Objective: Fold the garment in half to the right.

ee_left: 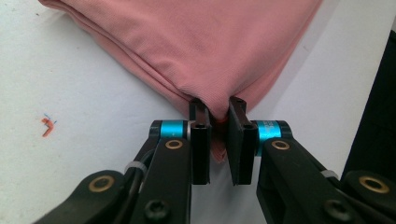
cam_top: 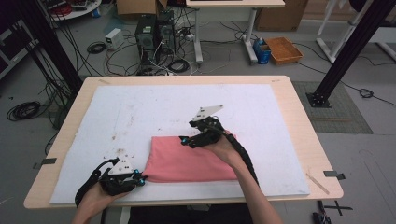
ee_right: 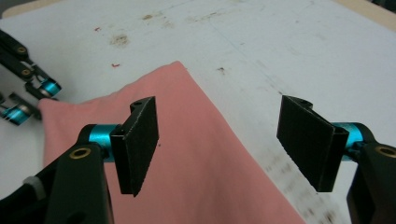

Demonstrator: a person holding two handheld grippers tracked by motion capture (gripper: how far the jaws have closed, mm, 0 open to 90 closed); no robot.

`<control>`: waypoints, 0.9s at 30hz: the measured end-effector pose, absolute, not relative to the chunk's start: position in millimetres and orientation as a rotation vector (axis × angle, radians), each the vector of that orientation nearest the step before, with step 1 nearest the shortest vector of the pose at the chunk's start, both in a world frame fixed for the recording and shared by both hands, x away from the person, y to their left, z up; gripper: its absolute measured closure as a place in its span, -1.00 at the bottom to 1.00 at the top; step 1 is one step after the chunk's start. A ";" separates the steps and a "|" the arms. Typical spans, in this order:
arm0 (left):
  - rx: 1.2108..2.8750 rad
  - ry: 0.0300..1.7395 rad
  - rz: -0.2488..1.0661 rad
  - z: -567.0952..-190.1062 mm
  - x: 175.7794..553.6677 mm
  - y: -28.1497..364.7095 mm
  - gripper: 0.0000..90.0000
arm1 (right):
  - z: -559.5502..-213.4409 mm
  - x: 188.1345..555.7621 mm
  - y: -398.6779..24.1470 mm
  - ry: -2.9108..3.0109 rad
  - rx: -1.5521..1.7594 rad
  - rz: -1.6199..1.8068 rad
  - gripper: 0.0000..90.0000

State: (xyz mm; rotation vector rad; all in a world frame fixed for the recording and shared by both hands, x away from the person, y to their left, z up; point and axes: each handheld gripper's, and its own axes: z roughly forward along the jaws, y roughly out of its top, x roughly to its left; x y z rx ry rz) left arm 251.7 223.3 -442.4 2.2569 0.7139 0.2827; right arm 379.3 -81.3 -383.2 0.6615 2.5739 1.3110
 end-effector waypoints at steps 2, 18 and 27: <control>2.260 0.713 0.284 -442.3 251.7 223.4 0.80 | -386.9 385.4 -68.1 2.594 0.647 1.293 -0.34; 2.246 0.713 0.274 -443.4 252.3 225.2 0.80 | -415.7 420.3 16.5 2.746 0.594 1.234 -0.02; 2.241 0.714 0.268 -443.8 252.4 225.8 0.80 | -435.7 424.3 36.9 2.812 0.565 1.118 0.14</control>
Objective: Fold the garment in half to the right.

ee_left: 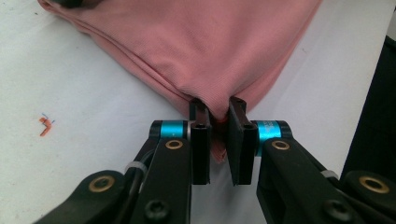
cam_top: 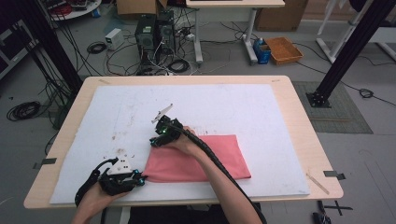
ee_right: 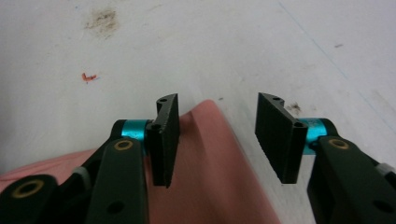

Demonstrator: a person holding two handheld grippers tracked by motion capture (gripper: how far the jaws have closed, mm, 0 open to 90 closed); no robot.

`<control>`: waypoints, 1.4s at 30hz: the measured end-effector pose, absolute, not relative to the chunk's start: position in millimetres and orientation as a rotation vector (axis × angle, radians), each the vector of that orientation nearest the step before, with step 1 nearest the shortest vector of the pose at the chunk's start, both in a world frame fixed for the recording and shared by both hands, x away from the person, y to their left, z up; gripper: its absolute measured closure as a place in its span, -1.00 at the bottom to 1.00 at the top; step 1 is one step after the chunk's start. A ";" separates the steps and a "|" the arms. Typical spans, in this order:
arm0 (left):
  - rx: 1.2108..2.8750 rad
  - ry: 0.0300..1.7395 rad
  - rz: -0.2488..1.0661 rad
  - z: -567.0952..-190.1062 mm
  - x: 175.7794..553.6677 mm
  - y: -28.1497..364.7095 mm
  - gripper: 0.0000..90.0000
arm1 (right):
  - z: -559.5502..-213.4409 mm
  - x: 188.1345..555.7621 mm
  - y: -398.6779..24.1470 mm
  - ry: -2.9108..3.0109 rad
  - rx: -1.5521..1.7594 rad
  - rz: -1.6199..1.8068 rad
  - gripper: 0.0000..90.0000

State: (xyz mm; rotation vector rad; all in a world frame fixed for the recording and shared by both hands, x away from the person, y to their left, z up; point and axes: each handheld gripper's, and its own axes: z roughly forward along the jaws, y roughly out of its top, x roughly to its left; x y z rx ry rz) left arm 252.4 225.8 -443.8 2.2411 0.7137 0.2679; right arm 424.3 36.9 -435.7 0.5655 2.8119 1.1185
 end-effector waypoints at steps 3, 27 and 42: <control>2.240 0.715 0.267 -443.9 252.4 225.9 0.80 | -437.2 423.1 42.0 2.821 0.541 1.103 0.26; 2.202 0.693 0.262 -440.4 252.4 229.7 0.80 | -429.6 421.1 44.3 2.841 0.509 1.104 0.92; 2.142 0.724 0.354 -419.5 243.3 264.9 0.80 | -409.4 421.9 66.3 2.795 0.463 1.198 0.92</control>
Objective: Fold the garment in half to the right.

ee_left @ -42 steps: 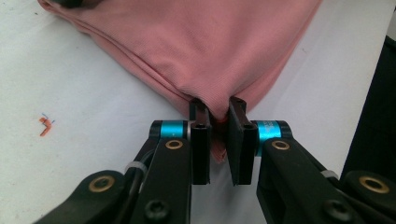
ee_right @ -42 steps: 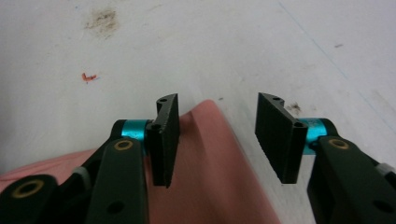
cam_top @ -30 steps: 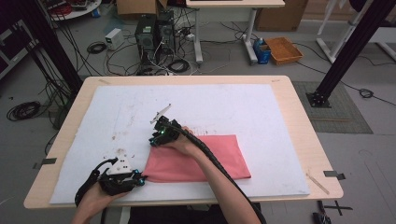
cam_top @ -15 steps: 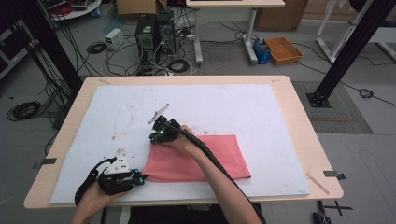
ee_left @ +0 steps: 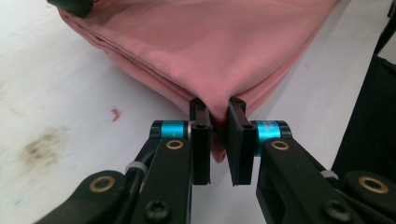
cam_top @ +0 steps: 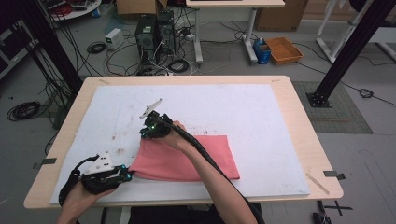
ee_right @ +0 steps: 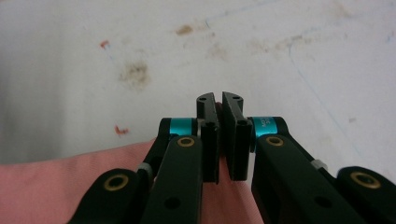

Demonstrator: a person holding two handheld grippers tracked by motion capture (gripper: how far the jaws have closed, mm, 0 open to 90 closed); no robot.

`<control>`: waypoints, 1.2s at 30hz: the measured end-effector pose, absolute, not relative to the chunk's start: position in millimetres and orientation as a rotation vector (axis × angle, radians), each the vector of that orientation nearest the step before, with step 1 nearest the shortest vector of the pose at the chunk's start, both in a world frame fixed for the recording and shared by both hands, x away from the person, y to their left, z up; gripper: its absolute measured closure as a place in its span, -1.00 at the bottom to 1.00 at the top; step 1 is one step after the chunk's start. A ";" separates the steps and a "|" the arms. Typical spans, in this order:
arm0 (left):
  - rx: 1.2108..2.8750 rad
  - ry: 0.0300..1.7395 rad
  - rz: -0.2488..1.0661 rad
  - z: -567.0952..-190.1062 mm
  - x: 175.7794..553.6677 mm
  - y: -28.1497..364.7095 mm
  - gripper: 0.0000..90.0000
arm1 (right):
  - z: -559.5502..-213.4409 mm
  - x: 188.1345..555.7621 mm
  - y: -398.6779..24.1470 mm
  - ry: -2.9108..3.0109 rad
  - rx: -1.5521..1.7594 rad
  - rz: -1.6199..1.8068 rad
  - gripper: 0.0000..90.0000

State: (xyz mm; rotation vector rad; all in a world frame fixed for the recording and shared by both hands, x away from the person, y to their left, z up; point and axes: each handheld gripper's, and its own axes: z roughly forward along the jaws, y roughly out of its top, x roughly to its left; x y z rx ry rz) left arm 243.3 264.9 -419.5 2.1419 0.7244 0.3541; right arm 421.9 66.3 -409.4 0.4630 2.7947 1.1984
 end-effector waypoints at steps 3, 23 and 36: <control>2.117 0.736 0.377 -413.1 238.7 273.5 0.80 | -399.4 418.7 72.2 2.779 0.426 1.231 0.92; 1.946 0.645 0.285 -417.2 244.4 236.8 0.80 | -385.5 414.6 20.7 2.717 0.418 1.212 0.91; 1.971 0.566 0.225 -429.0 260.8 156.4 0.80 | -383.5 416.1 -42.4 2.693 0.475 1.124 0.92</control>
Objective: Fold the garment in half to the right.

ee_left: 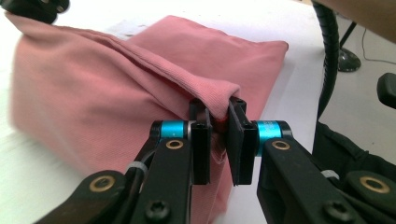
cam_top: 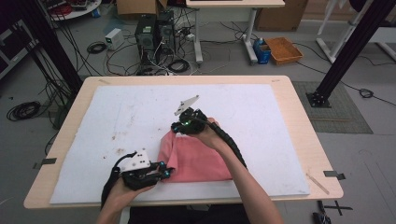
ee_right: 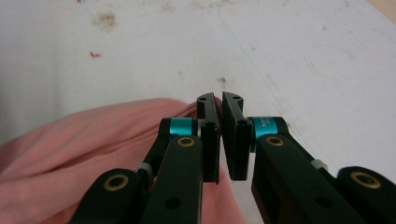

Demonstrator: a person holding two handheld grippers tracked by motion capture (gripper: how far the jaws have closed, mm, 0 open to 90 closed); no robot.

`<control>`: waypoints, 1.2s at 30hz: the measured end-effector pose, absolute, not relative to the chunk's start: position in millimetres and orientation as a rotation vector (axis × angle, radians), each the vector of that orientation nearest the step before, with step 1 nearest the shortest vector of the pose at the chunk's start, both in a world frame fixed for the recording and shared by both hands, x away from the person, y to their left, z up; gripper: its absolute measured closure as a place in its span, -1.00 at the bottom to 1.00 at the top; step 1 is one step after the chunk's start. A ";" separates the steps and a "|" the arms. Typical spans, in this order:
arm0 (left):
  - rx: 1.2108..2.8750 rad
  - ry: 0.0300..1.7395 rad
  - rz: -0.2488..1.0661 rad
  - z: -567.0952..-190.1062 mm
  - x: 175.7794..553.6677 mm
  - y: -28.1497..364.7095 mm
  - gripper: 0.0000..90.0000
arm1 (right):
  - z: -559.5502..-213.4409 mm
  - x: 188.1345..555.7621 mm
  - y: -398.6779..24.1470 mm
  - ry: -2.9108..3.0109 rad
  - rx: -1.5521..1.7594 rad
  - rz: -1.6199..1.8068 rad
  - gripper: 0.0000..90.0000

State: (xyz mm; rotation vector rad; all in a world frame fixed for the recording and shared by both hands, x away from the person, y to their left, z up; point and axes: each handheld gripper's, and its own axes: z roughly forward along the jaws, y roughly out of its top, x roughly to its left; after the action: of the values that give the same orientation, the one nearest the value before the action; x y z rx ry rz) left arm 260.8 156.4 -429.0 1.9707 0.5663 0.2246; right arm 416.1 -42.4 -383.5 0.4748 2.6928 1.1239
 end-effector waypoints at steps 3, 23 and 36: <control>1.971 0.561 0.216 -431.1 262.6 146.3 0.80 | -384.8 416.4 -55.8 2.694 0.500 1.111 0.92; 2.007 0.493 0.170 -436.7 278.8 55.1 0.80 | -393.5 410.7 -140.9 2.634 0.641 1.051 0.92; 2.074 0.477 0.163 -441.1 279.3 20.8 0.79 | -402.0 404.4 -172.2 2.616 0.695 1.020 0.92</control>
State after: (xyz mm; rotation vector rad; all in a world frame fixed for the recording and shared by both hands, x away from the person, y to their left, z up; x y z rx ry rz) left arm 279.3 20.8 -441.1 2.0739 0.4771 0.1633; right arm 404.4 -172.2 -402.0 0.6950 2.6159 1.0202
